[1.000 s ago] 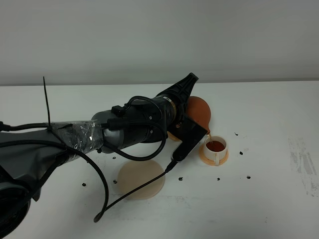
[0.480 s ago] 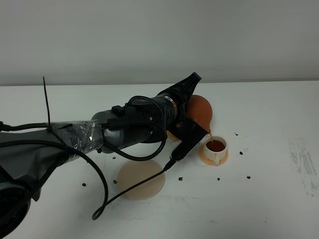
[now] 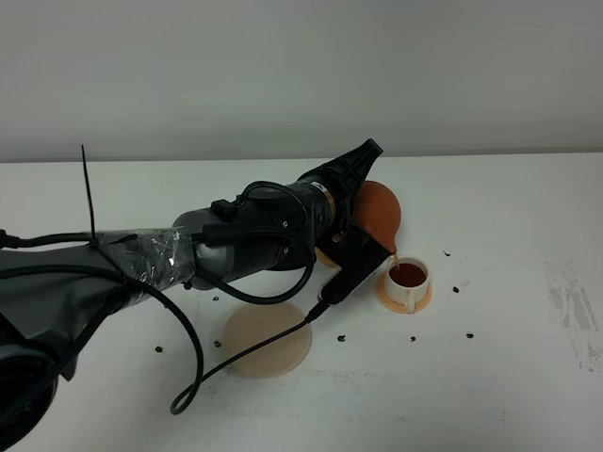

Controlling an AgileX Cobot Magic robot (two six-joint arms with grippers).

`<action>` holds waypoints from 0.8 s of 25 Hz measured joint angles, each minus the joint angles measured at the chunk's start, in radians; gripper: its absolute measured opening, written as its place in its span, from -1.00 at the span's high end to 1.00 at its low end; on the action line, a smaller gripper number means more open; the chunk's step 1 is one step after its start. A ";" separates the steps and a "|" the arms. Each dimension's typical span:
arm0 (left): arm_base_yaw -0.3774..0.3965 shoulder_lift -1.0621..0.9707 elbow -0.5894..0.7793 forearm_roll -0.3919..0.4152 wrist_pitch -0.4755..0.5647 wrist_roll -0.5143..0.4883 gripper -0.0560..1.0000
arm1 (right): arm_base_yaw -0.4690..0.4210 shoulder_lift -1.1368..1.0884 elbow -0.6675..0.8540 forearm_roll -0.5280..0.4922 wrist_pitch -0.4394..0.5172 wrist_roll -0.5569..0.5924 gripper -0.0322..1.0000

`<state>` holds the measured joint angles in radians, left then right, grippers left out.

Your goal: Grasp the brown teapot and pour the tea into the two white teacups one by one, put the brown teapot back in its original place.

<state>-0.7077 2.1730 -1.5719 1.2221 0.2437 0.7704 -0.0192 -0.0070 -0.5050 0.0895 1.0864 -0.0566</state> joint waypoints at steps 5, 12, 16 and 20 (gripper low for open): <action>0.000 0.000 0.000 -0.056 0.000 0.000 0.66 | 0.000 0.000 0.000 0.000 0.000 0.000 0.53; 0.000 0.000 0.000 -0.167 0.002 -0.002 0.66 | 0.000 0.000 0.000 0.000 0.000 0.000 0.53; 0.000 0.000 0.000 -0.212 0.002 -0.002 0.66 | 0.000 0.000 0.000 0.000 0.000 0.000 0.53; 0.000 0.000 0.000 -0.251 0.003 -0.002 0.66 | 0.000 0.000 0.000 0.000 0.000 0.000 0.53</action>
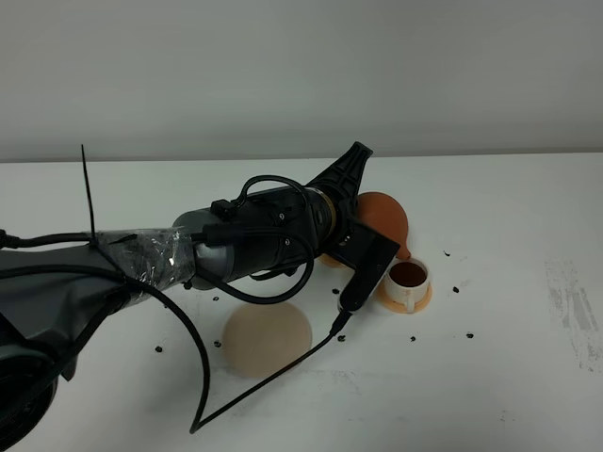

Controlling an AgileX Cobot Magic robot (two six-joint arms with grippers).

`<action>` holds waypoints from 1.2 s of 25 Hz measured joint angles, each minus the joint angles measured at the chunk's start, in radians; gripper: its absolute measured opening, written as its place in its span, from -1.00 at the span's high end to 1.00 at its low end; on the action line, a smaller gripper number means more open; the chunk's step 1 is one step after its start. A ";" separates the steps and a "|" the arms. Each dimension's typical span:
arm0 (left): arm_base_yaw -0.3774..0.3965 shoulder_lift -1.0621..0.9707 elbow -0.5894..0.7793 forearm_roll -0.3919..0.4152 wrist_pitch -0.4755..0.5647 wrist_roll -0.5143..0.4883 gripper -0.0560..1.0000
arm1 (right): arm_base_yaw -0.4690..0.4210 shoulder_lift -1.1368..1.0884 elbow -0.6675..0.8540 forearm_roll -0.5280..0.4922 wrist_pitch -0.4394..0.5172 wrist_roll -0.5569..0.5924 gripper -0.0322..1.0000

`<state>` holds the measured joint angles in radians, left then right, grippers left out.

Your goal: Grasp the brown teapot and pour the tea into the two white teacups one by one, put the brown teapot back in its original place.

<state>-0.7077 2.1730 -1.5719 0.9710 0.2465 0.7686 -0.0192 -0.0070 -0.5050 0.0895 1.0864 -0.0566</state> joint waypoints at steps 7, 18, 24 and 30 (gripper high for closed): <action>0.000 -0.020 0.000 -0.200 0.028 0.000 0.66 | 0.000 0.000 0.000 0.000 0.000 0.000 0.53; -0.015 -0.183 0.000 -0.729 0.318 0.002 0.66 | 0.000 0.000 0.000 0.000 0.000 0.000 0.53; -0.054 -0.207 0.000 -0.913 0.472 0.002 0.66 | 0.000 0.000 0.000 0.000 0.000 0.000 0.53; -0.087 -0.194 0.000 -0.966 0.485 -0.001 0.66 | 0.000 0.000 0.000 0.001 0.000 0.000 0.53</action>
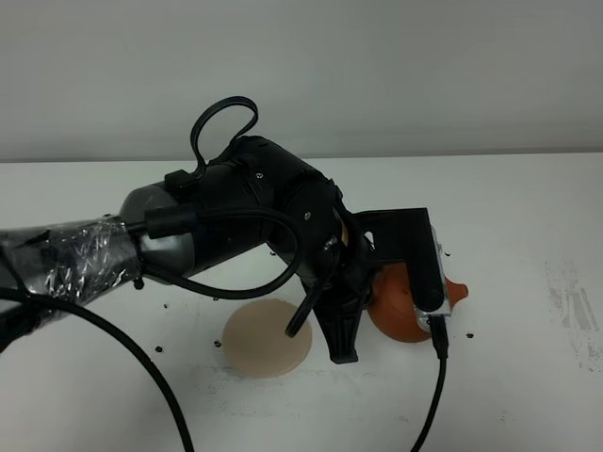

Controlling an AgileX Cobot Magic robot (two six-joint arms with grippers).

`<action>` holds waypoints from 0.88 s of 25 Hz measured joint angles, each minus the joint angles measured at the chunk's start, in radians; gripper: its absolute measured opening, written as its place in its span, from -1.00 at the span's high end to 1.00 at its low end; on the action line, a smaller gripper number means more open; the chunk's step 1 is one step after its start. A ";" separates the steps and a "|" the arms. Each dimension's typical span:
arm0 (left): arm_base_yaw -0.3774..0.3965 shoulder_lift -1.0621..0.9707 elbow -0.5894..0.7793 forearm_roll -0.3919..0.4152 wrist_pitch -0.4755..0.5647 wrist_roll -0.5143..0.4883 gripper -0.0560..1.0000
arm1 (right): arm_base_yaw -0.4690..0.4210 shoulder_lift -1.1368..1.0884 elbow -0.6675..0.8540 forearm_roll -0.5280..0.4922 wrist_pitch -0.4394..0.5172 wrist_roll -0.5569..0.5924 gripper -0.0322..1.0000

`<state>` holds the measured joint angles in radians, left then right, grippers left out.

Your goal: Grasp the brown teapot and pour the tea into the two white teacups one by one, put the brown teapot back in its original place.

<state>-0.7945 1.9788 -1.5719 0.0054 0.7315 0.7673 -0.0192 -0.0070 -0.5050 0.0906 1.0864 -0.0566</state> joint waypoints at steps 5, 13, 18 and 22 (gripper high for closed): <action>-0.017 0.024 0.022 -0.013 -0.034 0.000 0.66 | 0.000 0.000 0.000 0.000 0.000 0.000 0.53; -0.018 0.032 0.124 -0.013 -0.154 0.000 0.66 | 0.000 0.000 0.000 0.001 -0.001 0.000 0.53; -0.018 0.050 0.129 -0.013 -0.174 0.000 0.66 | 0.000 0.000 0.000 0.001 -0.001 0.000 0.53; -0.018 0.085 0.130 -0.013 -0.196 0.000 0.66 | 0.000 0.000 0.000 0.001 -0.001 0.000 0.53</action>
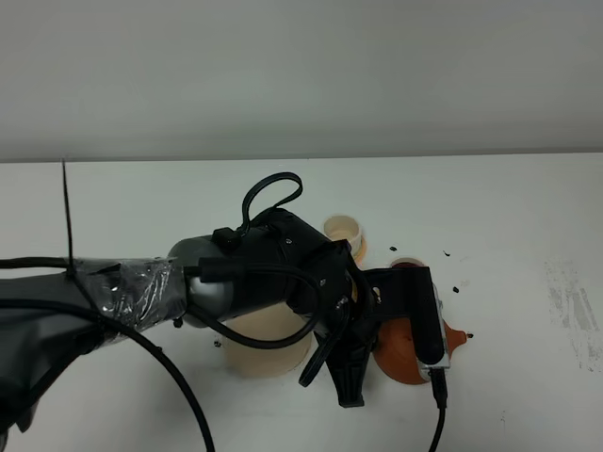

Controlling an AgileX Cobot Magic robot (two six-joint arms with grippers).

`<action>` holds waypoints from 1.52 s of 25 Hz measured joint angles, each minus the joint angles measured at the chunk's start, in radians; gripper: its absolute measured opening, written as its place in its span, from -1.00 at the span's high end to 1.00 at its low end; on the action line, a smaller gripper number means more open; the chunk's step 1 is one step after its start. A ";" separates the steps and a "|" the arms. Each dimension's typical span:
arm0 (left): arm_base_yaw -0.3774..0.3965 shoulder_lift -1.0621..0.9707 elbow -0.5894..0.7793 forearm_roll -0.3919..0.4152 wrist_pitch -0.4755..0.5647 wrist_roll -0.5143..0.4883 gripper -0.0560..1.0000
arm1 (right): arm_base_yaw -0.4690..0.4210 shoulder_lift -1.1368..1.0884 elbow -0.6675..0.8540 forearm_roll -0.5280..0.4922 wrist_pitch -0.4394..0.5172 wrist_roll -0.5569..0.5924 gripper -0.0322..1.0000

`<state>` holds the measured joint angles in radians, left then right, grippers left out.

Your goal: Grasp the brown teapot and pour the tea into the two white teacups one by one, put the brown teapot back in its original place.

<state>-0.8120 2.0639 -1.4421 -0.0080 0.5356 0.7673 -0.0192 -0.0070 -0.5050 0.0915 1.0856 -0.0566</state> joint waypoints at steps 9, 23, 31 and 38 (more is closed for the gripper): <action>0.008 0.053 0.000 0.000 -0.032 0.000 0.66 | 0.000 0.000 0.000 0.000 0.000 0.000 0.53; 0.008 -0.012 0.000 0.008 -0.031 -0.042 0.66 | 0.000 0.000 0.000 0.000 0.000 0.000 0.53; 0.089 -0.116 0.000 0.083 0.046 -0.159 0.66 | 0.000 0.000 0.000 0.001 0.000 0.000 0.53; 0.225 -0.147 0.000 0.145 0.095 -0.175 0.66 | 0.000 0.000 0.000 0.001 0.000 0.000 0.53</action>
<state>-0.5868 1.9167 -1.4421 0.1367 0.6308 0.5925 -0.0192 -0.0070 -0.5050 0.0926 1.0856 -0.0566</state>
